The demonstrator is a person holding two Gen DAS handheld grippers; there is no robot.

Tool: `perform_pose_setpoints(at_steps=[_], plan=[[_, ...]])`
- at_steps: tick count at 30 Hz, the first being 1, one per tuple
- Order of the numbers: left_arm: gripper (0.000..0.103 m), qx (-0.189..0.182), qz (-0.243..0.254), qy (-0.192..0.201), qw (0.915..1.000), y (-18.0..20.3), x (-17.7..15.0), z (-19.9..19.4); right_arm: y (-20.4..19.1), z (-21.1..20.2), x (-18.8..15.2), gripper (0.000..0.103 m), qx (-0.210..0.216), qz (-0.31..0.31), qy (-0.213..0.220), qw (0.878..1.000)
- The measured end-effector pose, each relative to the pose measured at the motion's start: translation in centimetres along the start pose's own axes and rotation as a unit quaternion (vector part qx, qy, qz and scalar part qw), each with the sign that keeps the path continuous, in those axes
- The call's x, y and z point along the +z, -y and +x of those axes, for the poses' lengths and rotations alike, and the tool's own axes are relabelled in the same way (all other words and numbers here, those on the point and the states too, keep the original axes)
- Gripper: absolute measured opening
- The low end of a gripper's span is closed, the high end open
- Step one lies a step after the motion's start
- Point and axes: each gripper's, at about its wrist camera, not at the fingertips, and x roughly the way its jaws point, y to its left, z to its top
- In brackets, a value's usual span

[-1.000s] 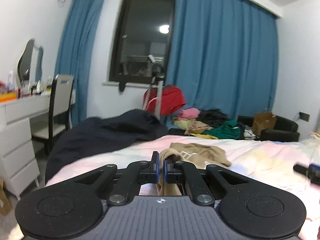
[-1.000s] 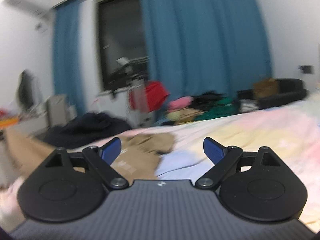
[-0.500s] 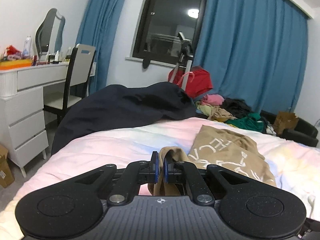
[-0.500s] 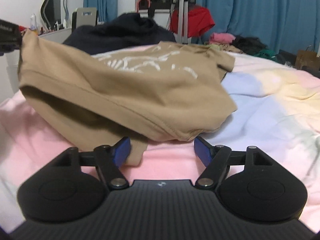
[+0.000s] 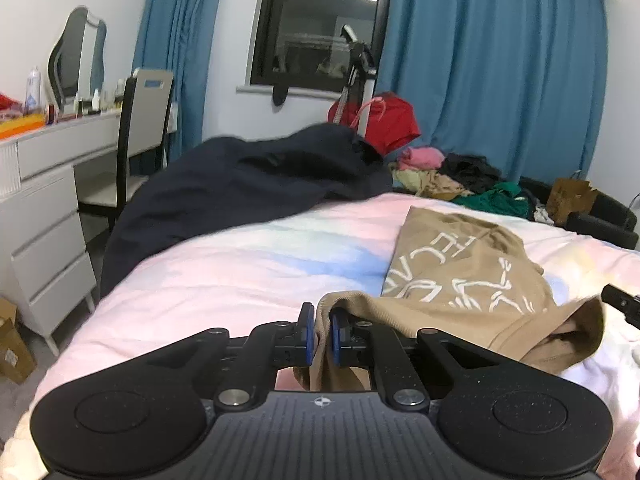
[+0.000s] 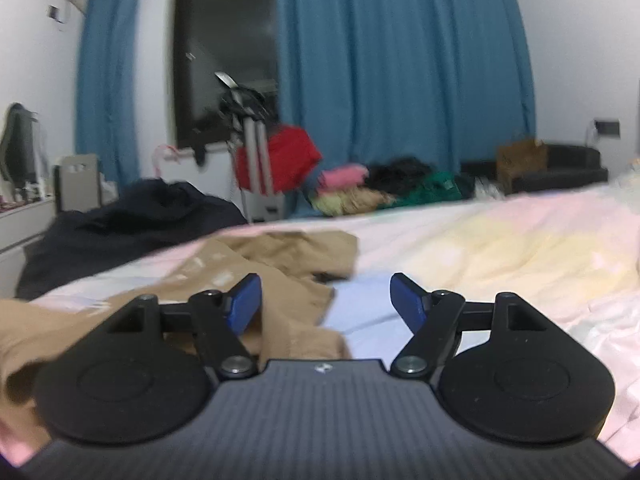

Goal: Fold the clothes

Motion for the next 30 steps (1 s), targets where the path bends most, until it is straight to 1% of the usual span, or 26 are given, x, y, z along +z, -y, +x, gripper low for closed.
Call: perform_pose_setpoints(at_steps=[2, 3, 5, 6, 8, 10, 12, 15, 16, 18, 20, 22, 24, 25, 26, 27, 28, 29, 30], plan=[[0.01, 0.002, -0.002, -0.011, 0.9999, -0.2, -0.1, 0.3, 1.0, 1.2, -0.4, 0.073, 0.002, 0.023, -0.038, 0.999], [0.011, 0.004, 0.001, -0.017, 0.9999, -0.2, -0.3, 0.5, 1.3, 1.6, -0.9, 0.073, 0.003, 0.027, -0.066, 0.997], [0.015, 0.012, 0.004, -0.024, 0.9996, -0.2, -0.4, 0.9, 1.1, 2.4, -2.1, 0.072, 0.0, 0.017, -0.118, 0.993], [0.018, 0.018, 0.006, -0.027, 0.9995, -0.2, -0.5, 1.0, 1.0, 2.4, -2.7, 0.069, 0.001, 0.015, -0.129, 0.992], [0.022, 0.026, 0.006, -0.034, 0.9991, -0.4, -0.6, 1.2, 0.7, 1.7, -3.1, 0.069, 0.005, 0.013, -0.124, 0.992], [0.031, 0.032, 0.007, -0.04, 0.9987, -0.6, -0.6, 1.0, 0.3, 1.2, -2.6, 0.069, 0.01, 0.007, -0.104, 0.994], [0.055, 0.052, 0.006, -0.043, 0.9977, -1.0, -0.5, 0.3, 0.2, 0.6, -1.7, 0.069, 0.017, 0.009, -0.085, 0.996], [0.07, 0.061, 0.006, -0.044, 0.9971, -1.7, -0.4, -1.8, 0.7, 0.0, -0.9, 0.069, 0.021, 0.013, -0.073, 0.997], [0.073, 0.063, 0.01, -0.043, 0.997, -1.9, -0.3, -2.5, 0.8, -0.3, -0.8, 0.069, 0.021, 0.014, -0.072, 0.997], [0.081, 0.074, 0.031, -0.04, 0.996, -1.6, -0.4, -4.1, 0.9, -0.2, -0.7, 0.069, 0.017, 0.012, -0.075, 0.997], [0.083, 0.08, 0.049, -0.04, 0.9948, -1.2, -0.4, -5.5, 0.9, -0.1, -0.7, 0.069, 0.014, 0.012, -0.078, 0.997], [0.083, 0.084, 0.059, -0.038, 0.994, -0.3, -0.5, -6.4, 1.0, -0.3, -0.7, 0.069, 0.013, 0.015, -0.08, 0.997], [0.084, 0.089, 0.044, -0.031, 0.9946, 0.2, -0.5, -6.7, 1.2, -0.3, -0.7, 0.069, 0.012, 0.02, -0.082, 0.996], [0.084, 0.071, 0.012, -0.034, 0.9968, -0.1, -0.2, -6.8, 1.2, -0.3, -0.7, 0.069, 0.011, 0.022, -0.083, 0.996], [0.084, 0.042, -0.036, -0.039, 0.9977, -0.8, -0.2, -6.6, 1.3, -0.3, -0.7, 0.069, 0.011, 0.024, -0.084, 0.996], [0.084, 0.013, -0.084, -0.045, 0.9953, -1.6, -0.1, -6.4, 1.3, -0.3, -0.7, 0.069, 0.011, 0.025, -0.085, 0.996], [0.084, 0.001, -0.126, -0.052, 0.9906, -2.4, -0.2, -5.9, 1.4, -0.3, -0.7, 0.069, 0.012, 0.029, -0.086, 0.996], [0.084, 0.013, -0.14, -0.059, 0.9883, -2.7, -0.2, -5.4, 1.5, -0.3, -0.7, 0.069, 0.013, 0.033, -0.087, 0.996], [0.084, 0.04, -0.127, -0.068, 0.9888, -2.6, -0.2, -4.8, 1.6, -0.3, -0.6, 0.069, 0.014, 0.036, -0.089, 0.995]])
